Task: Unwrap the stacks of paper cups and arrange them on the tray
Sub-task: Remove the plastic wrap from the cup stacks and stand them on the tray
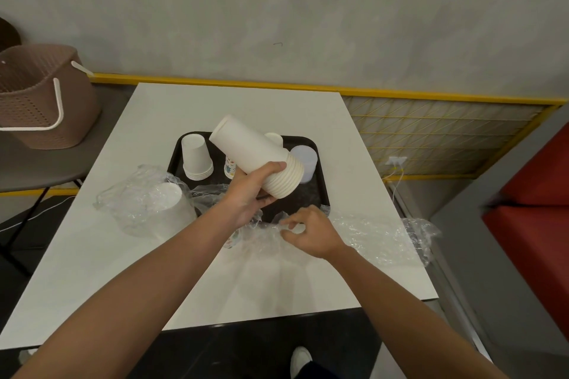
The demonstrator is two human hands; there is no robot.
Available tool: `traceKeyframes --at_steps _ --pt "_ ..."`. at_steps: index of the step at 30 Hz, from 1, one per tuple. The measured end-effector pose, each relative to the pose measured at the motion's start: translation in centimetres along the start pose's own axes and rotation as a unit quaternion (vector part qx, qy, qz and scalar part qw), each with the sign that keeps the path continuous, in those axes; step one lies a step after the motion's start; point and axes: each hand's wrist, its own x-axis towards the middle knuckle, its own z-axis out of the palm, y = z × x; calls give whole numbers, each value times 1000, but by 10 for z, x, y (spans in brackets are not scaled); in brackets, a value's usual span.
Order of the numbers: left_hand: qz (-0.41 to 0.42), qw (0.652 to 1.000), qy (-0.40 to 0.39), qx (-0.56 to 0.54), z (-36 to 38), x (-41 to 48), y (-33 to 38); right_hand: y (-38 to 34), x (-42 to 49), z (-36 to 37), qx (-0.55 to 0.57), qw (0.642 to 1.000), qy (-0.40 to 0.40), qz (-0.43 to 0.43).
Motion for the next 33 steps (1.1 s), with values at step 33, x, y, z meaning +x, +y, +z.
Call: traceKeyframes --at_steps 33 --pt "26 997 4 71 -4 37 17 -20 54 -47 146 984 63 76"
